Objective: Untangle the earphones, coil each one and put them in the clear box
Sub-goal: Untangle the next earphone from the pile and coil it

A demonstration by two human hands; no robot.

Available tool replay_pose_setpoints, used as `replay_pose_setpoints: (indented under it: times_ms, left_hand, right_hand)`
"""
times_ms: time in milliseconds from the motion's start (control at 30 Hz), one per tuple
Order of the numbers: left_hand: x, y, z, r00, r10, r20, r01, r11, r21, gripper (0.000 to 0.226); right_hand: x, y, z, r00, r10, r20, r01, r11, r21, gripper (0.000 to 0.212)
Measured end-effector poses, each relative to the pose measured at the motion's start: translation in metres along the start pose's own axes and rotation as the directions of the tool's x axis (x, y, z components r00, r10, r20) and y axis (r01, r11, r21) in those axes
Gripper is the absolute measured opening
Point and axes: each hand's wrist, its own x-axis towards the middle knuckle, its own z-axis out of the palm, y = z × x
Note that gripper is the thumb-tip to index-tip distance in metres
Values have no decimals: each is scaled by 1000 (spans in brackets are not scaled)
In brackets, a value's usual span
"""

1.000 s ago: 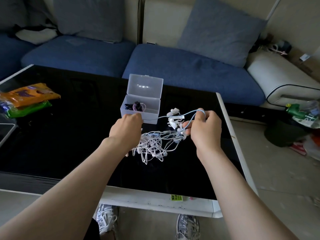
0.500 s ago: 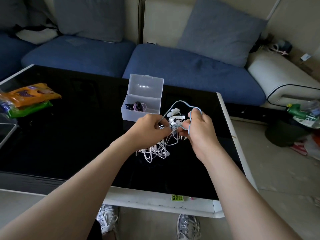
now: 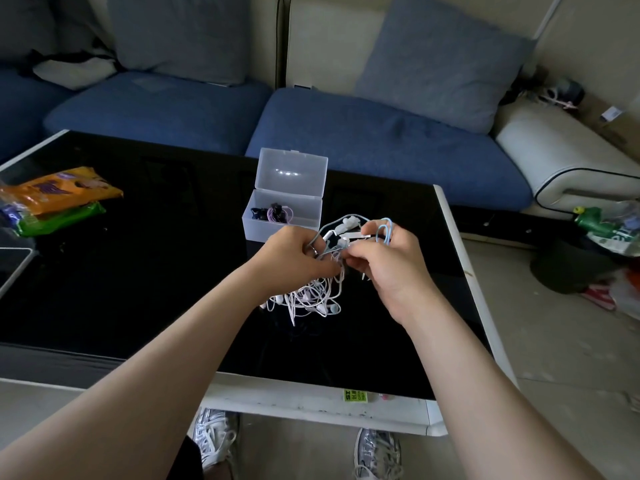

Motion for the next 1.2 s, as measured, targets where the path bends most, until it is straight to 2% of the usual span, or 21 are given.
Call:
replay_pose_setpoints:
  times_ms: [133, 200, 233, 300, 367, 433, 467, 533, 633, 667, 700, 733, 767, 833, 900, 967, 1067, 1200]
  left_hand:
    - [2, -6, 2, 988, 13, -154, 2, 996, 94, 25]
    - [3, -9, 1, 981, 18, -194, 11, 989, 149, 22]
    - [2, -9, 0, 982, 16, -189, 17, 985, 171, 21]
    - [2, -9, -1, 988, -1, -156, 30, 983, 183, 18]
    - [2, -9, -3, 988, -7, -155, 35, 983, 182, 15]
    - [3, -10, -6, 981, 23, -193, 17, 979, 201, 26]
    - [4, -11, -7, 975, 44, -216, 2, 978, 208, 31]
    - [3, -11, -9, 966, 86, -244, -34, 977, 212, 33]
    - [3, -11, -8, 973, 166, -158, -123, 960, 251, 30]
    - [3, -12, -8, 977, 178, -119, -141, 953, 269, 30]
    - [3, -12, -8, 980, 180, -88, -149, 947, 286, 30]
    - [3, -12, -8, 981, 182, -61, -156, 941, 300, 29]
    - [2, -11, -8, 981, 191, -34, -172, 937, 305, 27]
    - [1, -9, -7, 974, 226, 12, -221, 938, 266, 21]
    - [-2, -6, -7, 969, 245, 23, -245, 951, 188, 15]
    - [-3, -6, -8, 970, 243, 14, -242, 960, 138, 27]
    - [0, -13, -11, 979, 200, 30, -202, 969, 143, 43]
    - [2, -30, -20, 992, 118, 40, -125, 916, 381, 54]
  right_hand:
    - [-1, -3, 1, 1000, 12, -2, -11, 991, 133, 38]
    - [0, -7, 0, 997, 22, -69, -12, 990, 141, 36]
    - [0, -8, -3, 991, 17, -133, -11, 999, 43, 31]
    - [0, -6, -13, 969, -43, -245, -36, 951, -308, 18]
    - [0, -1, -24, 965, -98, -244, -90, 751, -654, 11]
    - [-1, 4, -31, 977, -59, -206, -154, 472, -868, 15]
    - [-2, 5, -34, 979, 11, -204, -195, 359, -913, 22]
    - [-5, 5, -34, 957, 178, -229, -263, 199, -944, 37]
    - [-9, 6, -29, 913, 321, -250, -258, -19, -966, 70]
    - [-10, 7, -26, 925, 315, -211, -211, -32, -977, 80]
    - [-9, 7, -23, 950, 284, -129, -141, 21, -990, 90]
    - [-9, 8, -19, 972, 233, -10, -44, 142, -989, 96]
    - [-9, 8, -16, 981, 154, 121, 69, 305, -950, 97]
    - [-11, 10, -8, 961, -21, 277, 234, 596, -768, 79]
    - [-12, 10, 0, 955, -102, 280, 264, 723, -638, 44]
    - [-12, 9, 7, 959, -141, 246, 267, 741, -616, 25]
    - [-9, 9, 5, 964, -181, 195, 266, 689, -674, 21]
    - [-5, 15, -3, 956, -177, 235, 293, 502, -814, 20]
